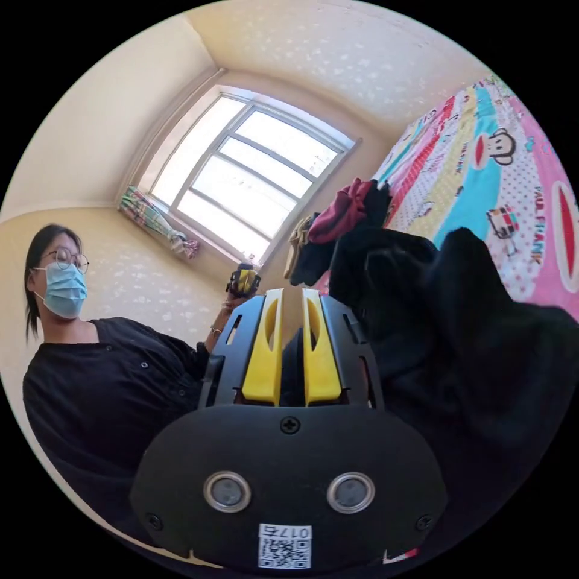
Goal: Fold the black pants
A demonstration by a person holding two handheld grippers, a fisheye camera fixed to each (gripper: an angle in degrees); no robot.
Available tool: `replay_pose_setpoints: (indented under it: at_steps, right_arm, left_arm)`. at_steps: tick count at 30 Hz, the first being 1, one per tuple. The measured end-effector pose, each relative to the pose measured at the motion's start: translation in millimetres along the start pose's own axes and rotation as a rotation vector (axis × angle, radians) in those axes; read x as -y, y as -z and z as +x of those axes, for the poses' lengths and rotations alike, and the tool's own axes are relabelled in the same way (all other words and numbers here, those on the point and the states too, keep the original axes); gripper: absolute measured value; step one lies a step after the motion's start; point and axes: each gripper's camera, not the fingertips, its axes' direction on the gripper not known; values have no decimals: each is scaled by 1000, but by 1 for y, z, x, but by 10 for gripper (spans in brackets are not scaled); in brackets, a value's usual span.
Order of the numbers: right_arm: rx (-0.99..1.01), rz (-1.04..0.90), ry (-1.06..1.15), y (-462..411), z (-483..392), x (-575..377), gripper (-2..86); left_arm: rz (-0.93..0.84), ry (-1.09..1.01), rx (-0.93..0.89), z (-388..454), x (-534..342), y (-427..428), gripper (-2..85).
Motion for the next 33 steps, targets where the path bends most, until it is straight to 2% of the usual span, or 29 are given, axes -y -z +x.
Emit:
replay_pose_setpoints:
  at_steps: [3,6,8,10,14,16,17,18,20,22,24,26,28,31,33]
  right_arm:
    - [-200,40,-92,63,-1,-52,63]
    - [-347,112,-187,113,-2,-96,67]
    - [-352,191,-221,136,-2,-117,69]
    - [-331,261,-236,150,-2,-132,70]
    - [-338,298,-257,153,4,-139,76]
    - [-327,309,-286,149,13,-137,84]
    - [-313,323,-312,147,21,-136,93]
    - [-300,345,-346,146,30,-135,102]
    - [-289,381,-396,146,41,-132,114]
    - [-333,435,-495,149,52,-133,123]
    - [-450,552,-646,158,63,-143,133]
    - [-490,638,-681,162,70,-147,140]
    - [-529,663,-733,160,83,-146,141]
    - [-475,699,-721,151,93,-134,124]
    - [-543,759,-645,146,63,-119,93]
  left_arm:
    - [-147,-91,70,20,26,-72,5]
    - [-283,-165,57,41,51,-151,58]
    - [-371,-221,78,55,64,-199,87]
    - [-467,-237,222,63,75,-261,109]
    - [-484,-236,415,54,75,-330,133]
    - [-634,-202,560,20,57,-389,133]
    - [-646,-200,602,14,51,-397,131]
    - [-577,-231,638,14,42,-399,104]
    - [-553,-223,597,15,31,-395,72]
    - [-511,-140,422,12,16,-375,16]
    - [-433,-151,307,16,1,-351,4]
    - [-406,-188,241,25,-14,-333,-2]
    - [-471,-234,288,41,-32,-321,-1]
    - [-509,-305,405,68,-52,-310,16]
    - [-534,-344,421,89,-60,-312,84]
